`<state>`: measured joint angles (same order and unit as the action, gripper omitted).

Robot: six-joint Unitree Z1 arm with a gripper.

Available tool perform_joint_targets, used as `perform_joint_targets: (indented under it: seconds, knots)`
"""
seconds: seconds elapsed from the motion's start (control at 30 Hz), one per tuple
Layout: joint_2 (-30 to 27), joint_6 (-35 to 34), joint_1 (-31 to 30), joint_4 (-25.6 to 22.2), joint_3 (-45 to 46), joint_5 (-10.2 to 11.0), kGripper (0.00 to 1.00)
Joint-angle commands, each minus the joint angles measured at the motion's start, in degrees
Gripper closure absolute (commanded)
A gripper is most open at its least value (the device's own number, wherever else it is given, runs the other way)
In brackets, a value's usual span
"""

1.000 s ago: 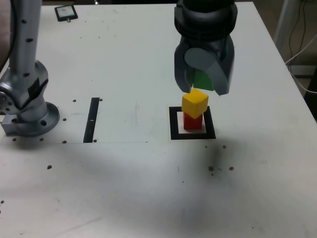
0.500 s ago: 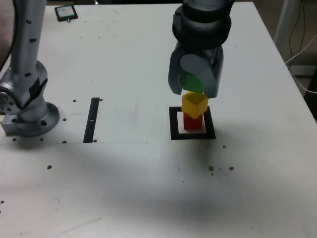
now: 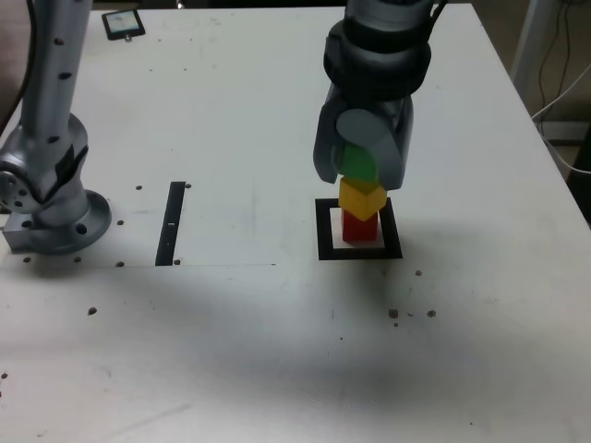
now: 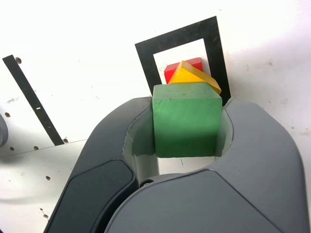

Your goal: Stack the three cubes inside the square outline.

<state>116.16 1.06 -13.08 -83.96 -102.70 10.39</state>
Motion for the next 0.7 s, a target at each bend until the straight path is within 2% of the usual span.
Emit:
perform_joint_targets:
  seconds: [0.0,0.37,0.43,0.5,0.67]
  knots:
    - [0.0,0.1,0.2,0.4,0.4,-0.3,0.66]
    - [-0.1,0.1,0.3,2.2,1.6,-1.1,0.66]
    - [-0.1,0.1,0.3,2.4,1.7,-1.1,0.63]
    - [-0.2,0.1,0.3,2.6,1.8,-1.1,0.51]
    - [-0.8,-0.4,0.3,2.8,2.0,-0.9,0.08]
